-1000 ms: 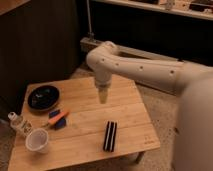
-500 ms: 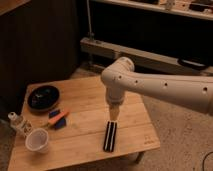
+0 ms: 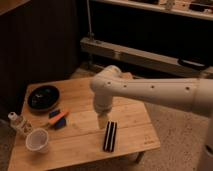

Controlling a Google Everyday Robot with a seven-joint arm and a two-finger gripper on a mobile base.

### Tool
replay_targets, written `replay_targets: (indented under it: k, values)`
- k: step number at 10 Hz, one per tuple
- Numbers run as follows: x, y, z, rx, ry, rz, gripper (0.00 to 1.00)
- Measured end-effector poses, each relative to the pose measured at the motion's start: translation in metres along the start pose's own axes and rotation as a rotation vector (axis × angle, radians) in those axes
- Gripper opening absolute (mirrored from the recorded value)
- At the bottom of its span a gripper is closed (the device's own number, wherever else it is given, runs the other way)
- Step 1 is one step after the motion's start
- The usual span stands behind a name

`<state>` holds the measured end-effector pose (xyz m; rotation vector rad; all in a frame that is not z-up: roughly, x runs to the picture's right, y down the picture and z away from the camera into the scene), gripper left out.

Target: Move the arm in a circular motion

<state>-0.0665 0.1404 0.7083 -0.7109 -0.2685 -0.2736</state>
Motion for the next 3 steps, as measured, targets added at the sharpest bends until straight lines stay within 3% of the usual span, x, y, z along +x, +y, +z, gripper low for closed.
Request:
replay_targets:
  k: [1,3]
  values:
    - [-0.034,-0.01,0.009,-0.022,-0.012,-0.072,0.65]
    - [-0.08,-0.023,0.02,-0.054,-0.03,-0.162,0.65]
